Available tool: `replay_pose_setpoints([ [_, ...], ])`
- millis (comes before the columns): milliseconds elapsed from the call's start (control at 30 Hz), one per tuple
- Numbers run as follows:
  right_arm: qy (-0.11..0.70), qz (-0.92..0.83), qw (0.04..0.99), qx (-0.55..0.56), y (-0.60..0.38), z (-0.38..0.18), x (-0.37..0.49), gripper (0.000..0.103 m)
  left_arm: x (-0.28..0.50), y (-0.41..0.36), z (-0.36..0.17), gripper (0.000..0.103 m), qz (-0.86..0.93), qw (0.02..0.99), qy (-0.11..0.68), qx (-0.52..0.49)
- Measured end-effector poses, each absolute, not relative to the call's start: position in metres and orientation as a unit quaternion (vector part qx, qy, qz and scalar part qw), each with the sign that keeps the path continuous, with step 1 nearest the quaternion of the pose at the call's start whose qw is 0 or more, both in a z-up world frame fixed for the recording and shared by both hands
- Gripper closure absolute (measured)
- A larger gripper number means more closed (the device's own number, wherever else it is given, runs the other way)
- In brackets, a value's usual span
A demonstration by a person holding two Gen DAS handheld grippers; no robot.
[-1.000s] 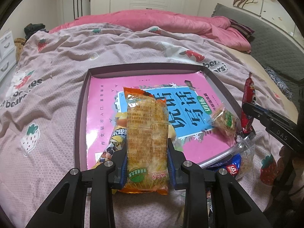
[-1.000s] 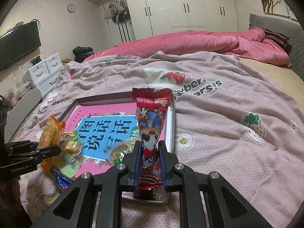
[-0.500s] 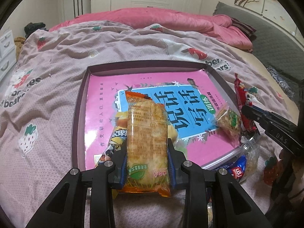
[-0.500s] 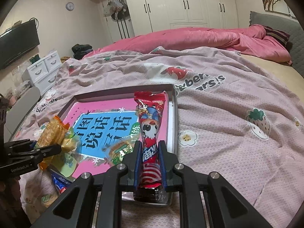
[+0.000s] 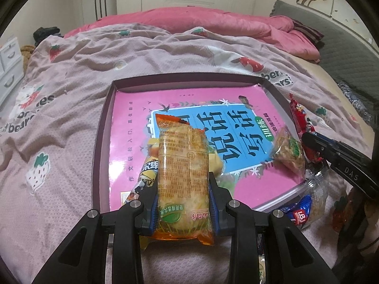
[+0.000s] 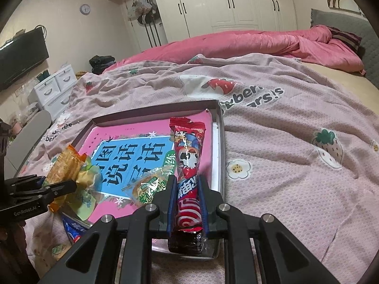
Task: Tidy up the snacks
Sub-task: 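Carry the biscuit pack over the tray with the left tool while the right tool carries the candy stick there, then open the left tool to drop the biscuit pack while the right tool releases the candy stick into the tray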
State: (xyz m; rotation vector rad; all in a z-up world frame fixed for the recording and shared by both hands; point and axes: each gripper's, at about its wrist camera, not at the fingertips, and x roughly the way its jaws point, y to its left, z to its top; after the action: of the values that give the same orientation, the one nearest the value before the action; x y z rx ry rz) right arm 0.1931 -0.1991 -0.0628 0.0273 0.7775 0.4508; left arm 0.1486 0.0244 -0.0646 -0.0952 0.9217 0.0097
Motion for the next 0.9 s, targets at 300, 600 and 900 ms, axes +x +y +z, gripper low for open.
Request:
replay_pose_setpoints([
  [300, 0.382, 0.217, 0.898, 0.016, -0.2, -0.064, 0.195, 0.084, 0.154, 0.018, -0.063, 0.069, 0.015, 0.894, 0.447, -0.04],
  [600, 0.383, 0.217, 0.898, 0.02, -0.202, -0.063, 0.193, 0.084, 0.158, 0.013, -0.059, 0.069, 0.018, 0.896, 0.442, -0.038],
  [900, 0.386, 0.212, 0.898, 0.011, -0.2, -0.063, 0.193, 0.083, 0.16, 0.01, -0.053, 0.069, 0.022, 0.898, 0.439, -0.037],
])
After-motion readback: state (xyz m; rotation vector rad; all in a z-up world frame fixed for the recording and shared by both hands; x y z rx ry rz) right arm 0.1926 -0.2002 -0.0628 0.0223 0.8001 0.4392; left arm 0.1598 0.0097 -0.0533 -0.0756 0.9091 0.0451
